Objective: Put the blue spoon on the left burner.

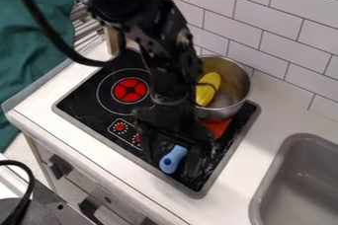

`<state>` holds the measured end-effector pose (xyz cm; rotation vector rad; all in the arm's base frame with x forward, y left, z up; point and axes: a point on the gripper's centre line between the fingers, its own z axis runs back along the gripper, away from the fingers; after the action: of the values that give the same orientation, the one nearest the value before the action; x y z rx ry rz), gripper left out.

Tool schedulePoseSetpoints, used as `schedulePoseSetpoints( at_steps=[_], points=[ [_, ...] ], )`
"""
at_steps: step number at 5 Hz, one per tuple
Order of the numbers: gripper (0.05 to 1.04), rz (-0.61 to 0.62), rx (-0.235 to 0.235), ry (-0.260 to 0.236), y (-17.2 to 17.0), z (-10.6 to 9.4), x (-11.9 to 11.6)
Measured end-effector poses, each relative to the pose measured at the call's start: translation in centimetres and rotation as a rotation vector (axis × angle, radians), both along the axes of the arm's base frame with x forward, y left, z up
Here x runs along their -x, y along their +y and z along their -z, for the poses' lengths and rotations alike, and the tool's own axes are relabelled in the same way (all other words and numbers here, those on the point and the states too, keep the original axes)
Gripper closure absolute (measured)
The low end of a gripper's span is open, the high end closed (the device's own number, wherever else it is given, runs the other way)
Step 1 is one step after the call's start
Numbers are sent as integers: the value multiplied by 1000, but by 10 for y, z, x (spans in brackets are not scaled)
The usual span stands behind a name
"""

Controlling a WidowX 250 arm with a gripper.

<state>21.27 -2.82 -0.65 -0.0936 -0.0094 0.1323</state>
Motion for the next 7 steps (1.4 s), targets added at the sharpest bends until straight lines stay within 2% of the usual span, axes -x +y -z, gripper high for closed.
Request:
schedulePoseSetpoints(
  at_steps=[1, 2, 3, 4, 5, 6, 7],
  points=[
    [82, -51, -2, 11, -2, 15, 2],
    [82, -71, -37, -12, 4, 26, -2],
    [82, -47, -106, -27, 14, 32, -8],
    [140, -30, -134, -42, 19, 38, -15],
    [428, -12, -146, -77, 17, 39, -25],
    [727, -8, -140, -101, 13, 38, -25],
    [788, -12, -154, -87, 16, 31, -10]
  ],
)
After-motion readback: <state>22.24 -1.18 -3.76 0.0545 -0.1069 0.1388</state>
